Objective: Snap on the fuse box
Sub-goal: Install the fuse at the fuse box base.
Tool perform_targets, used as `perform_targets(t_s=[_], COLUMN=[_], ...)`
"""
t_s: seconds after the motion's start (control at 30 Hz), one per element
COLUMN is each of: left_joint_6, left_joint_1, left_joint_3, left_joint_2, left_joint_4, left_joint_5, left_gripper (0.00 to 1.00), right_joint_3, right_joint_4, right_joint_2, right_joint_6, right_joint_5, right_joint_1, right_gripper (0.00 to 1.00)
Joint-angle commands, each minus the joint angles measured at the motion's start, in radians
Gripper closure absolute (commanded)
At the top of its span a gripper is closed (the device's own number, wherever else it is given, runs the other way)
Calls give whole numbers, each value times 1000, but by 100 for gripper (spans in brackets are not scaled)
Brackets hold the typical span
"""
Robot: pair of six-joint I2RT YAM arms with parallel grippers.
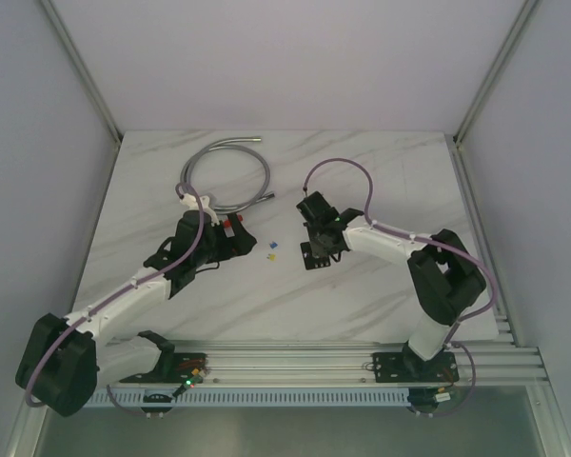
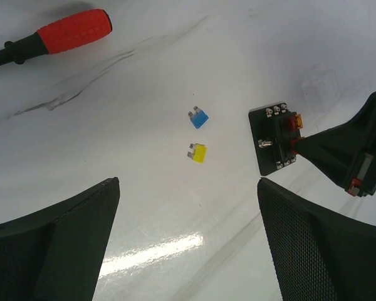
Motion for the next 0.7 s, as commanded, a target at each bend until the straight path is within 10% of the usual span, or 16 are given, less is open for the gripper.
perform_targets(t_s=[0.0,0.67], left_joint_6=[-4,-11], left_joint_1=[4,5], left_joint_3=[20,28], left_joint_2=[-25,-24], left_joint_4=[-21,-42], left_joint_5=[14,22], left_gripper=[0,0], right_joint_3=[-80,-76], right_joint_4=[-161,-222], right_joint_2=[189,245], right_joint_6=[-6,-35], right_joint_5=[1,18], right_joint_1=[-10,-16], right_gripper=[100,100])
